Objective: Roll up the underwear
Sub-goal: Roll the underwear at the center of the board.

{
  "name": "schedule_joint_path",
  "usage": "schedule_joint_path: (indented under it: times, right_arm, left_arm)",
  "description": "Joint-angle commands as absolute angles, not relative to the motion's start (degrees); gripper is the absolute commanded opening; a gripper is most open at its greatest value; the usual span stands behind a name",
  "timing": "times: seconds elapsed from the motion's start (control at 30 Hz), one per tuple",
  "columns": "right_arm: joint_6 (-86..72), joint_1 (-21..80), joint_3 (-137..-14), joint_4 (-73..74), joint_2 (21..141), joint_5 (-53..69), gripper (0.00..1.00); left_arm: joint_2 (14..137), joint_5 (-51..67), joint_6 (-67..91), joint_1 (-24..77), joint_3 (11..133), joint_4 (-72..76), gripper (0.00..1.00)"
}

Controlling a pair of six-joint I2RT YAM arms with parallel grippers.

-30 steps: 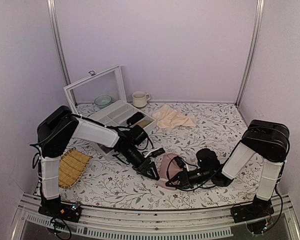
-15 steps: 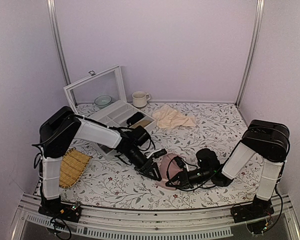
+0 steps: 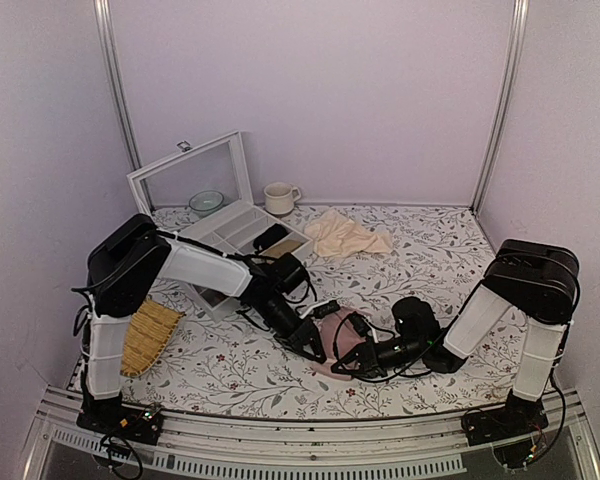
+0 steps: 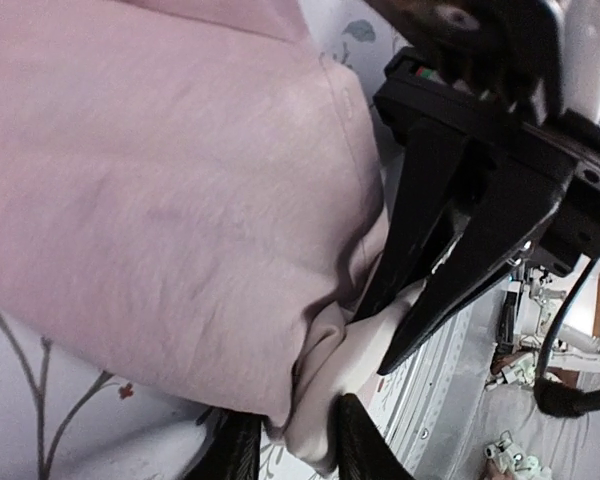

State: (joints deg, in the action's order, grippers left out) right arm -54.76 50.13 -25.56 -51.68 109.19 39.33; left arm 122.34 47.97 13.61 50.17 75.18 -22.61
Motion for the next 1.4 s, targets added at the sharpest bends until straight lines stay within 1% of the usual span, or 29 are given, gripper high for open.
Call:
schedule_joint_path:
  times: [0.0,0.03,0.07,0.13,0.43,0.5,0.53,0.63,0.67,0.83,1.07,1.37]
  right_arm:
    - [-51.5,51.2,-23.3,-37.3,114.3,34.0,0.00]
    - [-51.5,51.2,-23.2,-37.3,114.3,34.0,0.00]
    - [-51.5,51.1,-23.2,-37.3,114.3,34.0,0.00]
    - [-51.3,51.2,-23.1,-37.2,114.2,34.0,0.00]
    - [-50.8,51.2,-23.3,-36.0,113.1,33.4,0.00]
    - [-50.4,51.2,-23.6,-34.8,112.4,33.0,0.02]
    - [-49.9,51.2,-23.7,-34.3,111.9,32.7,0.04]
    - [-49.1,51.2,-23.7,-32.8,109.5,31.5,0.23]
    - [-48.7,51.2,-23.8,-31.8,108.3,30.8,0.26]
    - [-46.0,51.2,-24.4,-26.2,100.7,26.8,0.30]
    - [-38.9,51.2,-27.3,-13.8,88.6,18.3,0.34]
    - [-33.7,51.9,-30.0,-3.4,79.6,11.1,0.37]
  left_arm:
    - [125.1,45.3,13.1,51.9,76.5,-25.8,0.17]
    - [125.4,45.3,13.1,52.0,76.6,-25.9,0.10]
    - [125.6,45.1,13.2,52.1,76.8,-26.1,0.05]
    - [126.1,45.0,13.3,52.3,77.2,-26.6,0.00]
    - [126.6,43.2,13.5,52.6,78.2,-28.1,0.00]
    - [127.0,42.4,13.2,52.8,78.8,-29.1,0.00]
    - [127.2,42.0,13.0,52.9,79.1,-29.6,0.00]
    - [127.5,41.5,12.8,53.2,79.6,-30.1,0.00]
    - [127.5,41.3,12.7,53.2,79.8,-30.3,0.00]
    - [127.7,41.0,12.8,53.3,79.9,-30.5,0.00]
    - [127.7,41.0,12.7,53.4,80.0,-30.5,0.00]
    - [127.9,41.0,12.8,53.5,80.3,-30.5,0.00]
